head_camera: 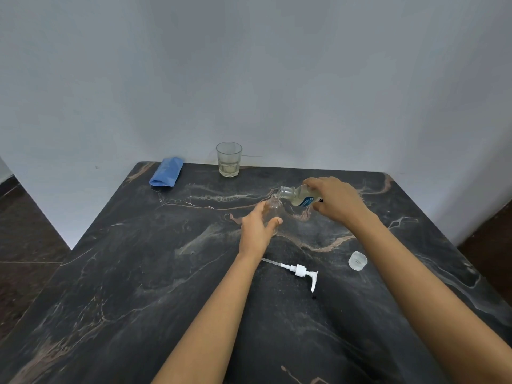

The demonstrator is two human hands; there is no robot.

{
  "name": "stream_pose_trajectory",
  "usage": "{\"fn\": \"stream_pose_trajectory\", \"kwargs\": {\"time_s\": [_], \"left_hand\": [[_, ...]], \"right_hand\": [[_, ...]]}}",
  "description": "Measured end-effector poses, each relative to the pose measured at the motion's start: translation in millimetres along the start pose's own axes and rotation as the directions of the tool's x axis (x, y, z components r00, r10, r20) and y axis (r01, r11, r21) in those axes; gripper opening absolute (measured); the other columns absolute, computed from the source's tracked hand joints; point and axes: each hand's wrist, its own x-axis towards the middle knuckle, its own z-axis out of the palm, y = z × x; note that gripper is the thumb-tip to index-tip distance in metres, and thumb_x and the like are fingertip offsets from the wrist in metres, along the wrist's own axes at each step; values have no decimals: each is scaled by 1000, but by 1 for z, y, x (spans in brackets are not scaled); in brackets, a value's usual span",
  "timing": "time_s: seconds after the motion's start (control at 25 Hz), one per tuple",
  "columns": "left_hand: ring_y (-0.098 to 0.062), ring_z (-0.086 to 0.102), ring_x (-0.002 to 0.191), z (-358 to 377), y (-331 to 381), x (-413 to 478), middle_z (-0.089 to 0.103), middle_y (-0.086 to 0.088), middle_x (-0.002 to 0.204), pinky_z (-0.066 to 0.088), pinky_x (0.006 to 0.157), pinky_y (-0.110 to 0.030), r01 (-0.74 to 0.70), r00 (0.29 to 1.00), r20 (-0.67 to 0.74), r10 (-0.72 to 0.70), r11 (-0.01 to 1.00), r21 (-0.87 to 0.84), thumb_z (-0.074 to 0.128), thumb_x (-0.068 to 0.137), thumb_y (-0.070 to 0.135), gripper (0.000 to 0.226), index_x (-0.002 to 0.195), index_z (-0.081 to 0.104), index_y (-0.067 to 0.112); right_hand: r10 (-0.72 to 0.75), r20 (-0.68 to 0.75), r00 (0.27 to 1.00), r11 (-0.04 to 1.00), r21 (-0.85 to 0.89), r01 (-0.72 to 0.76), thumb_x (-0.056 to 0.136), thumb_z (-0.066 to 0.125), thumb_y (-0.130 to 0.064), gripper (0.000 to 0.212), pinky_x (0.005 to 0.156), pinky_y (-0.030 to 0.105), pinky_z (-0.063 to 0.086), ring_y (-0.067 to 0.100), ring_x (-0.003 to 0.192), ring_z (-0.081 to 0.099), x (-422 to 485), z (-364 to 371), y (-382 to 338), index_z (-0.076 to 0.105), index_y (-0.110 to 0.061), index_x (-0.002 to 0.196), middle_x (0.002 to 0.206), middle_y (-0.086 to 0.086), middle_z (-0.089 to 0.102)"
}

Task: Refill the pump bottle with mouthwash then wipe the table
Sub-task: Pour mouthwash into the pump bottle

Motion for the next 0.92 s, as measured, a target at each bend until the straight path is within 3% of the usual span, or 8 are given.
{"fn": "stream_pose_trajectory", "kwargs": {"time_s": [0.48, 0.76, 0.92], "left_hand": [[-9, 56, 120, 1, -1, 0, 63, 0, 128, 42, 101, -20, 22, 1000, 11, -22, 1000, -13, 73, 85, 14, 48, 130, 56, 14], [0, 52, 115, 0, 0, 0, 63, 0, 128, 40, 98, -17, 15, 1000, 9, -15, 1000, -12, 73, 84, 13, 47, 128, 58, 17], [-4, 54, 117, 0, 0, 0, 63, 0, 128, 42, 101, -20, 14, 1000, 7, -14, 1000, -13, 73, 84, 13, 47, 129, 57, 16]], "right_hand": [[2, 3, 1000, 1000, -1, -2, 85, 64, -18, 45, 77, 38, 49, 24, 111, 55, 0, -1, -1, 50, -26, 127, 123, -1, 62], [-2, 3, 1000, 1000, -16, 2, 84, 64, -18, 44, 79, 40, 50, 24, 110, 56, 0, -3, -1, 51, -26, 126, 122, -1, 63], [-10, -1, 1000, 1000, -18, 10, 84, 64, -17, 44, 80, 41, 51, 24, 109, 57, 0, -5, -2, 51, -26, 125, 121, -1, 63]]}}
